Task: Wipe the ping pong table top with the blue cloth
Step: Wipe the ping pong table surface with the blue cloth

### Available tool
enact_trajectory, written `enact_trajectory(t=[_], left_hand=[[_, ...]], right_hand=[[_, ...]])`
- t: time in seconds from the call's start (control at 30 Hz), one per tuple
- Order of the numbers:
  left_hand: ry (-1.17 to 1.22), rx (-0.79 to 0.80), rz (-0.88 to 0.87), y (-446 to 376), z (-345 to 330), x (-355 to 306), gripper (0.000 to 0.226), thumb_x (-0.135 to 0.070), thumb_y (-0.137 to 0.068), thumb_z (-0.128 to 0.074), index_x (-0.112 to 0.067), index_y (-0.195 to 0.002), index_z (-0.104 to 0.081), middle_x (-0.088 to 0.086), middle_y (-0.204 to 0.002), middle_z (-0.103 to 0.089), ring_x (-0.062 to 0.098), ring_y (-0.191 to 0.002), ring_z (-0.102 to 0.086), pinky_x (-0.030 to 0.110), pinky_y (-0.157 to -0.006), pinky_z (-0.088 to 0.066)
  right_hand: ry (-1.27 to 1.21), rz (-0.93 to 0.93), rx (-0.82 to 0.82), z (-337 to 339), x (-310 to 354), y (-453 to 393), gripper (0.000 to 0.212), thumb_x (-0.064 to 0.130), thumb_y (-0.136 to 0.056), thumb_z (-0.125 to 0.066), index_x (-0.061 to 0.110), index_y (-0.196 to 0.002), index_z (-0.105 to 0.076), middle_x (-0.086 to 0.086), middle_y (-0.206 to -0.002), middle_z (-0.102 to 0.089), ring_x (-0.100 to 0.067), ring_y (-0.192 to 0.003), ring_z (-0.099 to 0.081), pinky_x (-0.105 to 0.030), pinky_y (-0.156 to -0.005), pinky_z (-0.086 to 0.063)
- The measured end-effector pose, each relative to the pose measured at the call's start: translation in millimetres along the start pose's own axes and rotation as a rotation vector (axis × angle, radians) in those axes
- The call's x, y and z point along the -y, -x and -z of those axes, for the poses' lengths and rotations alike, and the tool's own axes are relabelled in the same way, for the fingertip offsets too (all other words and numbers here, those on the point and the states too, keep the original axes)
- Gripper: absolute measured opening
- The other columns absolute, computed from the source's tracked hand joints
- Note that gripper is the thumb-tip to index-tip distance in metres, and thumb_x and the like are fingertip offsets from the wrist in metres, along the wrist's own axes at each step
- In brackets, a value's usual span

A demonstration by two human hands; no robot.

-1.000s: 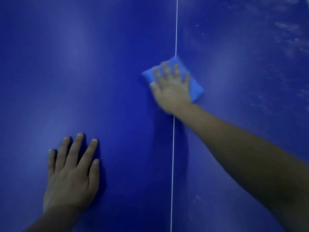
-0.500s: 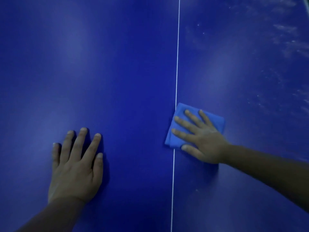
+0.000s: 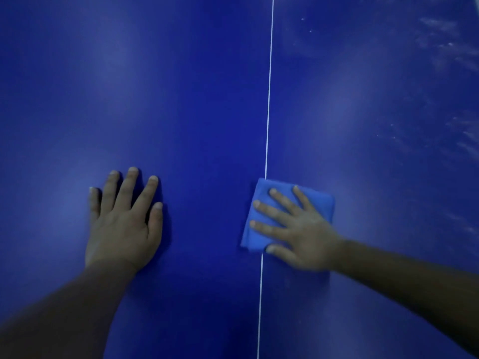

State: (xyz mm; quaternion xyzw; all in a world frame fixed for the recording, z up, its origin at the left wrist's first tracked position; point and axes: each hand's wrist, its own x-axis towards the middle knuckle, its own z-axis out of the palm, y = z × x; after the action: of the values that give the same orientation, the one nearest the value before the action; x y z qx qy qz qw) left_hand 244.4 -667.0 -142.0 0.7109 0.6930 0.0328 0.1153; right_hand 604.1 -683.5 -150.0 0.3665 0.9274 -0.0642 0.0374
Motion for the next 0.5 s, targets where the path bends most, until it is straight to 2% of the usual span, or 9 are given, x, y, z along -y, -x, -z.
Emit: enact_trajectory(t=[0.03,0.07,0.17,0.2,0.23,0.3,0.33,0.43,0.5], left_hand=[[0.002,-0.005,0.000,0,0,-1,0.061,-0.046,-0.099,-0.022,-0.022,-0.152,-0.038,0.010,-0.160,-0.026,0.031,-0.151,-0.010,0.055,-0.121,-0.003],[0.005,-0.006,0.000,0,0,-1,0.061,-0.047,-0.099,-0.021,-0.022,-0.152,-0.037,0.010,-0.160,-0.026,0.031,-0.151,-0.010,0.055,-0.121,-0.003],[0.007,-0.005,0.003,1,-1,1,0.061,-0.048,-0.099,-0.020,-0.023,-0.153,-0.035,0.008,-0.162,-0.024,0.030,-0.151,-0.008,0.054,-0.122,-0.002],[0.007,-0.011,-0.001,1,-2,1,0.061,-0.048,-0.099,-0.020,-0.023,-0.152,-0.036,0.009,-0.161,-0.024,0.030,-0.151,-0.008,0.054,-0.122,-0.002],[0.008,-0.015,-0.006,1,-3,2,0.062,-0.049,-0.099,-0.020,-0.022,-0.152,-0.036,0.009,-0.161,-0.024,0.031,-0.151,-0.009,0.055,-0.121,-0.002],[0.008,-0.010,-0.005,0,-3,3,0.062,-0.051,-0.099,-0.019,-0.023,-0.152,-0.035,0.009,-0.162,-0.023,0.030,-0.151,-0.008,0.054,-0.122,-0.001],[0.005,-0.002,-0.004,0,-3,3,0.063,-0.051,-0.099,-0.018,-0.024,-0.153,-0.034,0.008,-0.162,-0.022,0.029,-0.151,-0.006,0.054,-0.122,0.000],[-0.010,0.009,0.003,1,-3,3,0.064,-0.054,-0.098,-0.017,-0.026,-0.153,-0.032,0.006,-0.163,-0.019,0.028,-0.152,-0.003,0.053,-0.122,0.001],[-0.004,0.008,-0.003,1,-3,3,0.065,-0.056,-0.097,-0.016,-0.026,-0.154,-0.031,0.006,-0.164,-0.019,0.028,-0.152,-0.003,0.053,-0.122,0.002]], right_hand=[[0.025,-0.025,-0.026,5,-25,-10,0.056,0.054,-0.101,-0.034,0.035,-0.154,-0.030,0.000,-0.163,-0.024,-0.037,-0.151,-0.019,-0.066,-0.117,-0.010],[0.035,-0.174,-0.064,12,-55,-23,0.058,0.055,-0.099,-0.032,0.032,-0.152,-0.031,-0.002,-0.162,-0.026,-0.038,-0.150,-0.021,-0.067,-0.116,-0.013],[-0.070,-0.882,-0.076,35,-140,-42,0.062,0.057,-0.101,-0.023,0.033,-0.158,-0.021,0.002,-0.167,-0.012,-0.030,-0.154,-0.006,-0.062,-0.120,-0.005],[-0.111,-1.016,-0.082,37,-146,-38,0.060,0.056,-0.103,-0.022,0.035,-0.159,-0.017,0.005,-0.168,-0.007,-0.027,-0.154,0.000,-0.061,-0.120,-0.001],[-0.131,-1.060,-0.100,34,-136,-32,0.059,0.055,-0.103,-0.022,0.036,-0.159,-0.015,0.006,-0.168,-0.006,-0.027,-0.154,0.001,-0.061,-0.120,0.000],[-0.068,-1.003,-0.130,20,-80,-16,0.059,0.053,-0.102,-0.025,0.033,-0.157,-0.025,0.002,-0.167,-0.015,-0.031,-0.153,-0.007,-0.064,-0.119,-0.006],[-0.026,-0.906,-0.145,10,-41,-3,0.059,0.051,-0.100,-0.029,0.031,-0.155,-0.031,-0.001,-0.165,-0.022,-0.034,-0.152,-0.014,-0.066,-0.117,-0.011],[0.013,-0.384,-0.086,-15,65,44,0.055,0.052,-0.102,-0.034,0.036,-0.154,-0.032,-0.001,-0.164,-0.025,-0.037,-0.151,-0.018,-0.069,-0.115,-0.013],[0.022,-0.196,-0.017,-10,53,48,0.055,0.054,-0.102,-0.034,0.037,-0.154,-0.032,0.000,-0.165,-0.024,-0.036,-0.151,-0.019,-0.067,-0.117,-0.009]])
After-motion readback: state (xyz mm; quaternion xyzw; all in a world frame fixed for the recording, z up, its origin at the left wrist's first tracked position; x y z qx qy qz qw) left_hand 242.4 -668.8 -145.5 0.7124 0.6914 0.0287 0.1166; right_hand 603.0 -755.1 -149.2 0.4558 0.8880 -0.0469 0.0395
